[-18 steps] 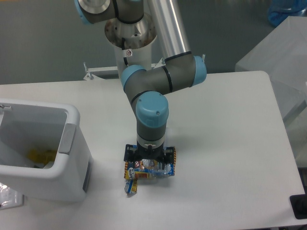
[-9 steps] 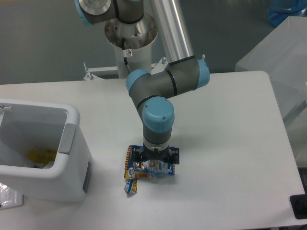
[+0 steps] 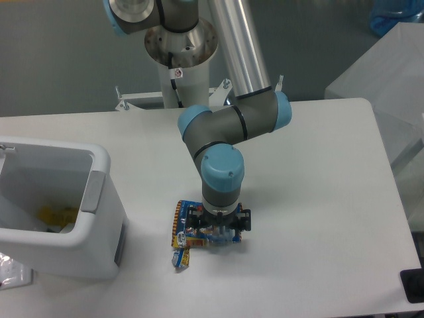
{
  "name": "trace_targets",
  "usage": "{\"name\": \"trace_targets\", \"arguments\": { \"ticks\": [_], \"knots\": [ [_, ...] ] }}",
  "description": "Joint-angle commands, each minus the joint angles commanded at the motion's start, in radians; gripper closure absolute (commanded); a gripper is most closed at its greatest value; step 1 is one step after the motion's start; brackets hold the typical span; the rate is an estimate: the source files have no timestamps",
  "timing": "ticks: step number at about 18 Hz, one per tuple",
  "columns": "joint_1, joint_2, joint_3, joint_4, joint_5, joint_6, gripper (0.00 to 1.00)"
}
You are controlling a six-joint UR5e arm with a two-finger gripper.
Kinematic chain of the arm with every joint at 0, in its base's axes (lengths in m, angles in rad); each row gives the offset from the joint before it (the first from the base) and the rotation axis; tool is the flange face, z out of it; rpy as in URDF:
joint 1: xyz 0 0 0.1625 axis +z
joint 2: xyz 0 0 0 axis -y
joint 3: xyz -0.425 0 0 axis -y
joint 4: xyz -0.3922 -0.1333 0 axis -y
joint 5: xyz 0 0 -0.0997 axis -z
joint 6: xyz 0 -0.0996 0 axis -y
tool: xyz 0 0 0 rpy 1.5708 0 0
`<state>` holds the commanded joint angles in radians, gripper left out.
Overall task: Place the trash in the trash can
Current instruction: 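Close the gripper around the clear plastic bottle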
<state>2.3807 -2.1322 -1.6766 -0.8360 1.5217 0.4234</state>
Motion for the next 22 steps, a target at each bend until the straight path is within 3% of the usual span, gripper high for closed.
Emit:
{"name": "trace_targets", "arguments": {
  "ticks": [6, 9, 22],
  "knots": [
    [0.0, 0.001, 0.003, 0.009, 0.0, 0.003, 0.01],
    [0.0, 0.001, -0.002, 0.009, 0.023, 0.002, 0.15],
    [-0.003, 0.005, -0.003, 0.006, 0.04, 0.002, 0.31]
  ]
}}
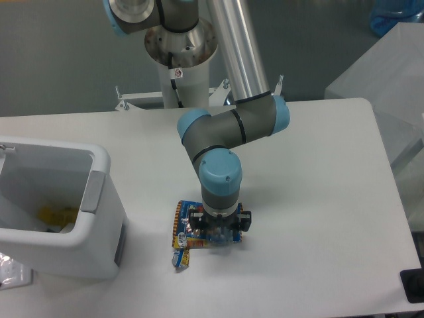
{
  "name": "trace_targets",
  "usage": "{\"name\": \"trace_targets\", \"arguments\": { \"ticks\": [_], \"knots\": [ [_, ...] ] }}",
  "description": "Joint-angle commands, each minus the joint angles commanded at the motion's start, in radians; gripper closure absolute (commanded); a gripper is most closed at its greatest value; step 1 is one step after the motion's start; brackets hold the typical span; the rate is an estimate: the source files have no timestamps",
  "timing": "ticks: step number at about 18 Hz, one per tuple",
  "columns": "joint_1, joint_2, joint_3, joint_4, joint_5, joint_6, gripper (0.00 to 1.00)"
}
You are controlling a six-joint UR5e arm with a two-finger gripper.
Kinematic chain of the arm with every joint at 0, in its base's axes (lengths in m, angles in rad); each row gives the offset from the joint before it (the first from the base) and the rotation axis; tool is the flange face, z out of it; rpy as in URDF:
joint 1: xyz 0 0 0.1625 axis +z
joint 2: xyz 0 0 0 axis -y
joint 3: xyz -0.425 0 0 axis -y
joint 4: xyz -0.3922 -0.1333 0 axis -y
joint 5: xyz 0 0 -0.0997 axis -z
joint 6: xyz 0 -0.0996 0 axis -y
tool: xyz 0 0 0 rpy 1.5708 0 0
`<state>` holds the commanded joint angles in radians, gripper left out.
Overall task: Place the trash in the trash can
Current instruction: 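Close the gripper around the clear plastic bottle, then lift the bottle and carry it over the white trash bin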
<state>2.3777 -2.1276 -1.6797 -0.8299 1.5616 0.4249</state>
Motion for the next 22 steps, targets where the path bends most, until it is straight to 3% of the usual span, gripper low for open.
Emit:
{"name": "trace_targets", "arguments": {
  "ticks": [5, 9, 14, 19, 22],
  "knots": [
    [0.0, 0.011, 0.012, -0.002, -0.003, 0.005, 0.31],
    [0.0, 0.051, 0.041, -0.002, -0.009, 0.006, 0.31],
    [-0.002, 0.061, 0.17, 0.0, -0.061, 0.002, 0.31],
    [0.014, 0.063, 0.302, 0.014, -0.184, -0.008, 0.3],
    [0.038, 0.09, 0.333, 0.034, -0.253, -0.027, 0.3]
  ]
}}
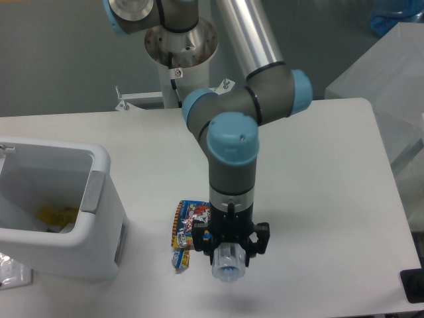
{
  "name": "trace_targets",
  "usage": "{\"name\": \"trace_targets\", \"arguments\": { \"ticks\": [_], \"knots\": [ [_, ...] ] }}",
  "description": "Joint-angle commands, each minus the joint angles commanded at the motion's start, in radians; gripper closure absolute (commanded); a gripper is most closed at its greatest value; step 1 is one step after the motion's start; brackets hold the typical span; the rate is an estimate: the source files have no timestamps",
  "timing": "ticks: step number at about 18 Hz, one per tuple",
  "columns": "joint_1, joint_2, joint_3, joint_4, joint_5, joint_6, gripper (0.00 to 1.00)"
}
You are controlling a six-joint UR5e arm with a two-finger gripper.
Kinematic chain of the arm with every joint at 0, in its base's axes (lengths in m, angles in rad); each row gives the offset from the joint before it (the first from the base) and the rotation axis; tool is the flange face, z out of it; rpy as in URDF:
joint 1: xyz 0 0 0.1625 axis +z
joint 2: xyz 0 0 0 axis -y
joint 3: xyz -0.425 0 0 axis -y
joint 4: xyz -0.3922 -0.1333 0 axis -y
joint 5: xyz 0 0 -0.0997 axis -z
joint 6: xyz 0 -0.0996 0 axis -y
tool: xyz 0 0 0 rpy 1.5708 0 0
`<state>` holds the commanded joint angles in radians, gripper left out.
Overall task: Place the trash in the trash can
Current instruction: 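Lift the bottle and carry it over the white trash bin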
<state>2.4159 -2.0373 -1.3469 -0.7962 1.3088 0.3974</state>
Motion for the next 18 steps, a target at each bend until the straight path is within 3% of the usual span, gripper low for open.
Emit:
{"name": "trace_targets", "arguments": {
  "ticks": [4, 6, 12, 18],
  "knots": [
    [0.035, 0.057, 0.012, 0.028, -0.143, -0.071, 0.3],
    [0.037, 0.077, 0.047, 0.046, -0.193, -0.133, 0.3],
    [0.014, 0.135, 0.118, 0.051, -0.229, -0.144, 0.3],
    [-0.075, 0.233, 0.095, 0.051, -0.229, -0.164, 0.3]
  ]
}}
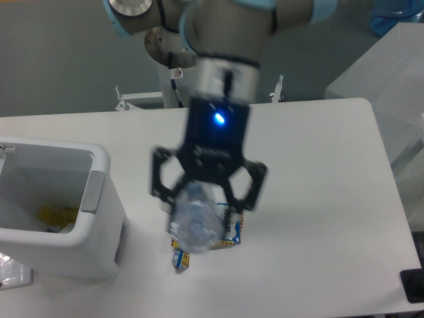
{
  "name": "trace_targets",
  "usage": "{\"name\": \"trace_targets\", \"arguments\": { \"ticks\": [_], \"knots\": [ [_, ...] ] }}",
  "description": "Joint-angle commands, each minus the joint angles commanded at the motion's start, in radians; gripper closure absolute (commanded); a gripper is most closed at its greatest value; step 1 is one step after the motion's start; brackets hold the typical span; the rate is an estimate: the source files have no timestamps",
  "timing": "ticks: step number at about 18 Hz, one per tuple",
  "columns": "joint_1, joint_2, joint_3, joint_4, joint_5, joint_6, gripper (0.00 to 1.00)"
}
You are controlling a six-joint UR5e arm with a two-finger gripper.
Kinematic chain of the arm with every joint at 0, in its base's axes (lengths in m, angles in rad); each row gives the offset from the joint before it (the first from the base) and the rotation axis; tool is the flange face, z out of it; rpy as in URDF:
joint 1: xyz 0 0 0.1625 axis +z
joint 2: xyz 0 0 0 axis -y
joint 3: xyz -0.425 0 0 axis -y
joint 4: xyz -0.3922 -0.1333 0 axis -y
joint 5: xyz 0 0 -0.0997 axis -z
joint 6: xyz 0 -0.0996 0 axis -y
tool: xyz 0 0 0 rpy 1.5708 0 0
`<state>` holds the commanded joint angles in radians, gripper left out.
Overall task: Place the trash in the trash can
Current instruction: 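Lift the bottle and carry it over the white trash bin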
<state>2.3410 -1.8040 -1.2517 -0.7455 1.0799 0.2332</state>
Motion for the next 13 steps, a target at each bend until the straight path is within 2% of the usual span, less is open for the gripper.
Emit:
{"name": "trace_targets", "arguments": {
  "ticks": [3, 11, 13],
  "knots": [
    [-0.078, 0.003, 0.0, -0.002, 0.0, -0.015, 0.3],
    [-0.164, 0.002, -0.005, -0.002, 0.0, -0.049, 0.3],
    [-0.181, 0.005, -0.032, -0.002, 0.002, -0.045, 0.3]
  ]
}}
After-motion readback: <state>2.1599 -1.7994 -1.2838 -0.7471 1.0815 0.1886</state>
